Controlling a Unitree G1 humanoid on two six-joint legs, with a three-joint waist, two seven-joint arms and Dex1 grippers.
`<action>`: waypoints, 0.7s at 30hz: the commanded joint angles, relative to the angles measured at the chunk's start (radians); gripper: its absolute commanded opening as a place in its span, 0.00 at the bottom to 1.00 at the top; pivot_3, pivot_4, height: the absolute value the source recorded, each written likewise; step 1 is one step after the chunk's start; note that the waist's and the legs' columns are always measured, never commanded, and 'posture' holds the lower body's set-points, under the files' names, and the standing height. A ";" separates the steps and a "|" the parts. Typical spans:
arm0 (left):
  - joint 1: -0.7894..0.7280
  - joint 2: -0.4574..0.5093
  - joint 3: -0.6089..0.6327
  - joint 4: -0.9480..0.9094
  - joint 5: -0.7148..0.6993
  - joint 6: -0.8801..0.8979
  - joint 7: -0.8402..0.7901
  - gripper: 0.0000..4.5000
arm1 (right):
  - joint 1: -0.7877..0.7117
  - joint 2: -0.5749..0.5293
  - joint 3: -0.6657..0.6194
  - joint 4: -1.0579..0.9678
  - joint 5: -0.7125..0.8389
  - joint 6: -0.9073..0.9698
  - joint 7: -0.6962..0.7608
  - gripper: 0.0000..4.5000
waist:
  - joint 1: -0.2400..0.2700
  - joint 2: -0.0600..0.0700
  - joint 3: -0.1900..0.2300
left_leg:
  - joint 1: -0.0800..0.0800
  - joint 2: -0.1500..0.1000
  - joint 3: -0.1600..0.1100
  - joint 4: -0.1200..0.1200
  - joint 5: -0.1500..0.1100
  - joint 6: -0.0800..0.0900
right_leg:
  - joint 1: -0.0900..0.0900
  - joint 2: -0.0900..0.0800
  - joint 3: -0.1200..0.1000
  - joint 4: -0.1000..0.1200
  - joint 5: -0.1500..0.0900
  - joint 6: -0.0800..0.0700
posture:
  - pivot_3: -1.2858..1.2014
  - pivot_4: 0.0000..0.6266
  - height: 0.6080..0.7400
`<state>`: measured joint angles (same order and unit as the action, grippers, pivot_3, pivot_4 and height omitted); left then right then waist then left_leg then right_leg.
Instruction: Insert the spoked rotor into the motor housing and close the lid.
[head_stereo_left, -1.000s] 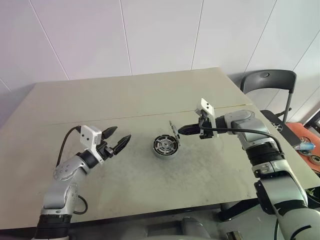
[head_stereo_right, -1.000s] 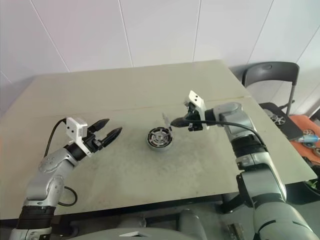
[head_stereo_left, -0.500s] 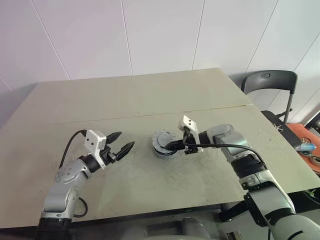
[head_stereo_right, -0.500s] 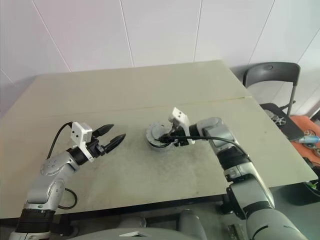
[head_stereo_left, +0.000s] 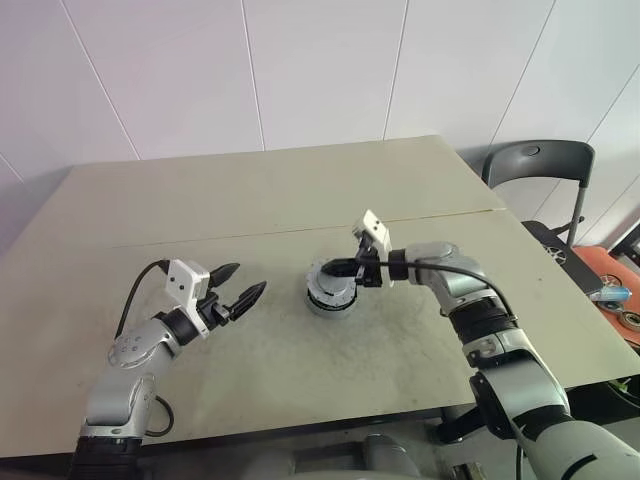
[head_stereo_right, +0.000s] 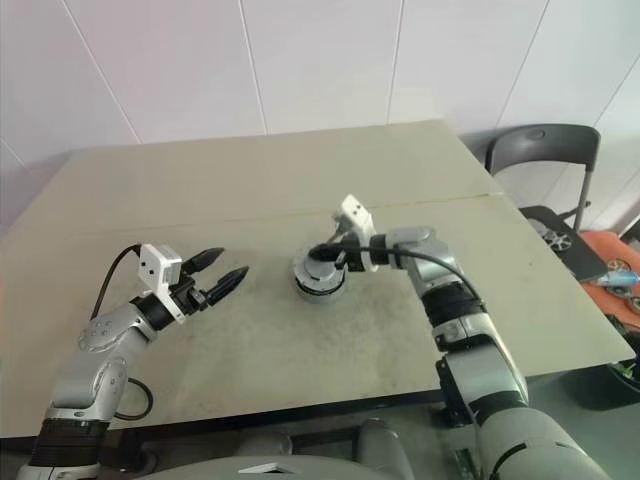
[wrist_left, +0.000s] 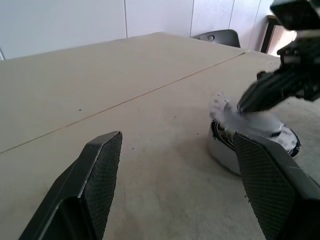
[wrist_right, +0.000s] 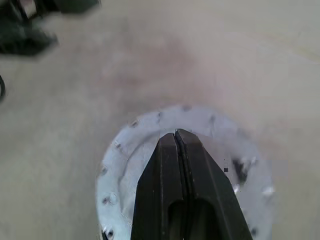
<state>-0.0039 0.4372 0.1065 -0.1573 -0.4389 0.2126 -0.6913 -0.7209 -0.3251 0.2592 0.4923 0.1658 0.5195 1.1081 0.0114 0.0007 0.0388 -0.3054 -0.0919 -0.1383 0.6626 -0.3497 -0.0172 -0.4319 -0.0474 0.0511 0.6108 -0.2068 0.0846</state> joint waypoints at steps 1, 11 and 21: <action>-0.011 0.004 0.023 -0.015 0.000 -0.015 0.004 0.83 | 0.025 -0.019 0.096 0.003 -0.101 -0.049 -0.016 0.01 | -0.002 0.001 -0.001 | 0.001 0.000 0.000 0.000 0.000 0.000 | 0.000 0.000 0.000 0.000 0.000 0.000 | 0.52 0.00 1.00; -0.011 0.004 0.025 -0.015 0.006 -0.015 0.017 0.83 | -0.006 -0.002 -0.048 -0.053 0.064 0.019 0.034 0.04 | 0.000 0.001 -0.002 | 0.003 0.000 0.000 0.001 0.000 0.000 | 0.003 0.001 0.000 0.000 0.000 0.000 | 0.52 0.00 1.00; -0.012 0.003 0.025 -0.016 0.004 -0.009 0.022 0.83 | 0.019 -0.001 0.024 -0.029 -0.038 -0.082 -0.010 0.73 | -0.001 0.001 -0.002 | 0.002 0.000 0.000 0.001 0.000 0.000 | 0.002 0.000 0.000 0.000 0.000 0.000 | 0.52 0.00 1.00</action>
<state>-0.0047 0.4345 0.1081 -0.1568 -0.4298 0.2118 -0.6715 -0.7011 -0.3318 0.2681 0.4647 0.1486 0.4551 1.1083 0.0108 0.0017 0.0371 -0.3032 -0.0918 -0.1385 0.6636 -0.3498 -0.0174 -0.4292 -0.0470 0.0510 0.6109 -0.2066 0.0843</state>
